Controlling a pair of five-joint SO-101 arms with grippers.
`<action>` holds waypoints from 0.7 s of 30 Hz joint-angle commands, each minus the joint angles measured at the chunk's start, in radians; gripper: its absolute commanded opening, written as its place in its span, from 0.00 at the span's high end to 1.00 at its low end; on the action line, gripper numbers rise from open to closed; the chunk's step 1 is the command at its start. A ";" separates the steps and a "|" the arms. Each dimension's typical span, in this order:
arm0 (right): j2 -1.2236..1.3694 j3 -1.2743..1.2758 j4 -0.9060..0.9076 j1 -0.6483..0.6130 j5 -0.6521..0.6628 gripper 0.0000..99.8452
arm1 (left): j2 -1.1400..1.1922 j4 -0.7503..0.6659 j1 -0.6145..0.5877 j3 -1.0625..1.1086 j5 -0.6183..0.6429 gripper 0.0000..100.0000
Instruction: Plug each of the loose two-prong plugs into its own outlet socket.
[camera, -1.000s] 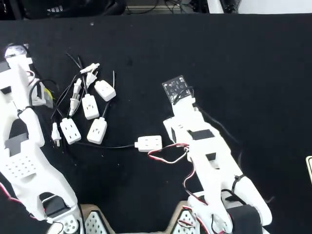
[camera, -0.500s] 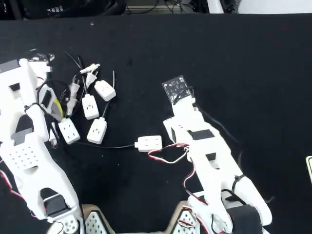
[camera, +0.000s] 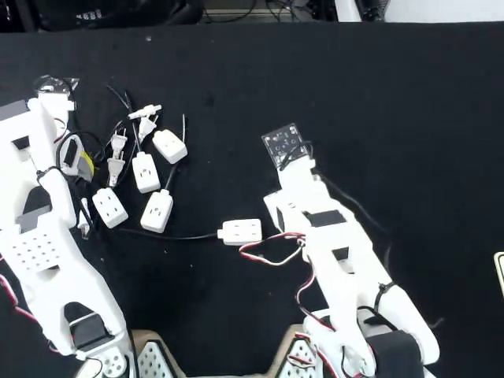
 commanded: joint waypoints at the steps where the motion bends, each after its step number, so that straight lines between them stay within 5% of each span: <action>1: 0.002 0.001 -0.032 0.006 -0.006 0.73 | -0.011 -0.041 -0.024 -0.036 -0.012 0.79; 11: 0.002 0.005 -0.032 0.006 -0.006 0.73 | -0.032 0.193 0.070 -0.354 0.046 0.79; 21: 0.002 0.008 -0.032 0.006 -0.006 0.73 | 0.198 0.092 0.223 -0.605 0.203 0.79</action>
